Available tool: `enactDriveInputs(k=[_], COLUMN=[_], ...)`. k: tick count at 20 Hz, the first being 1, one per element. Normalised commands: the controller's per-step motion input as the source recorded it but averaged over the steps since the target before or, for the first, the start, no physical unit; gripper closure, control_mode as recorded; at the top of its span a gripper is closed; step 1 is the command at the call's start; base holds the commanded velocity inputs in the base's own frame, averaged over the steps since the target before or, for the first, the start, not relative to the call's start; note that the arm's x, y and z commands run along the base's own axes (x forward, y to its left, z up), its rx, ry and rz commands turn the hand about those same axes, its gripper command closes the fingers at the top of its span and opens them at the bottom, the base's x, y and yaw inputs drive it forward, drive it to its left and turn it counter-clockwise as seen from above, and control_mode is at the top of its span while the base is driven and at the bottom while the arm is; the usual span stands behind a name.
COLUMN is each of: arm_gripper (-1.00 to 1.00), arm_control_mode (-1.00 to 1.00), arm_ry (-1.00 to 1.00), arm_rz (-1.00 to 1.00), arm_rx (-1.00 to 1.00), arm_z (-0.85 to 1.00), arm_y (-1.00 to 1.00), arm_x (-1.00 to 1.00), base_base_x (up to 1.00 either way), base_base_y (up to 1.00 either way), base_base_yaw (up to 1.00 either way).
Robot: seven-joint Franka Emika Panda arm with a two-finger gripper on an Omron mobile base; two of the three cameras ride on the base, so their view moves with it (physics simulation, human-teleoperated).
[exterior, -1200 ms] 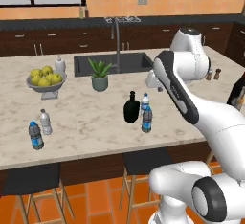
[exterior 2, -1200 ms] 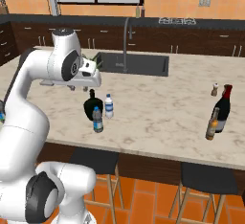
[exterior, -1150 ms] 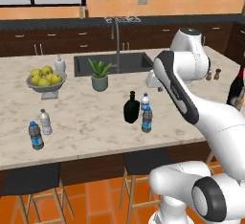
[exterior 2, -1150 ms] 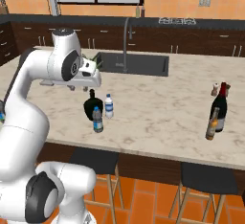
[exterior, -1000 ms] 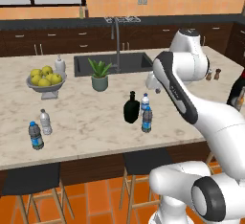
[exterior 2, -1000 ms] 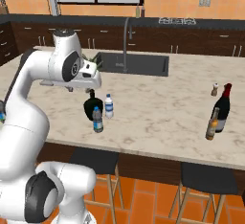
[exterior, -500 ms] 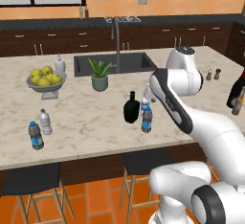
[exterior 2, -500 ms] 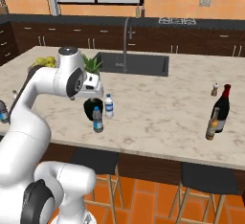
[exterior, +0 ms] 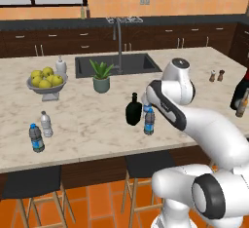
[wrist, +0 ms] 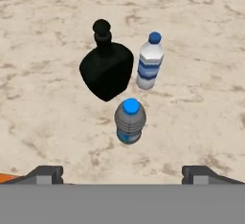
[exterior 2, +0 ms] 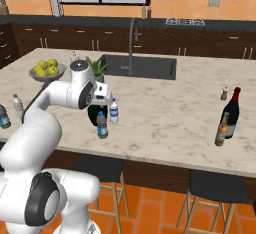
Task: Move the plastic bottles in the middle to the plastics group, and the glass bottles in the middle to the glass group.
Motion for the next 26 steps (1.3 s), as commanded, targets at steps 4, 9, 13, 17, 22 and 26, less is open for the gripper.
enactDriveInputs(k=[4,9,13,17,22,26], arm_gripper=[-1.00,-1.00,-1.00,-1.00,-1.00,-1.00], arm_control_mode=[-1.00,-1.00,-1.00,-1.00,-1.00,-1.00], arm_ry=[0.00,-0.02,0.08,0.08,-0.03,0.00], arm_rz=[0.04,0.04,0.03,0.04,0.05,0.05], arm_rx=[0.00,0.00,-0.05,-0.05,0.00,0.00], arm_z=[-0.45,-0.34,0.00,-0.12,-0.36,-0.33], arm_y=[-0.01,0.00,0.00,0.00,0.00,0.00], arm_x=[0.36,0.34,0.03,0.07,0.20,0.26], base_base_x=[0.00,0.00,0.00,0.00,0.00,0.00], base_base_y=[0.00,0.00,0.00,0.00,0.00,0.00], base_base_yaw=[0.00,0.00,0.00,0.00,0.00,0.00])
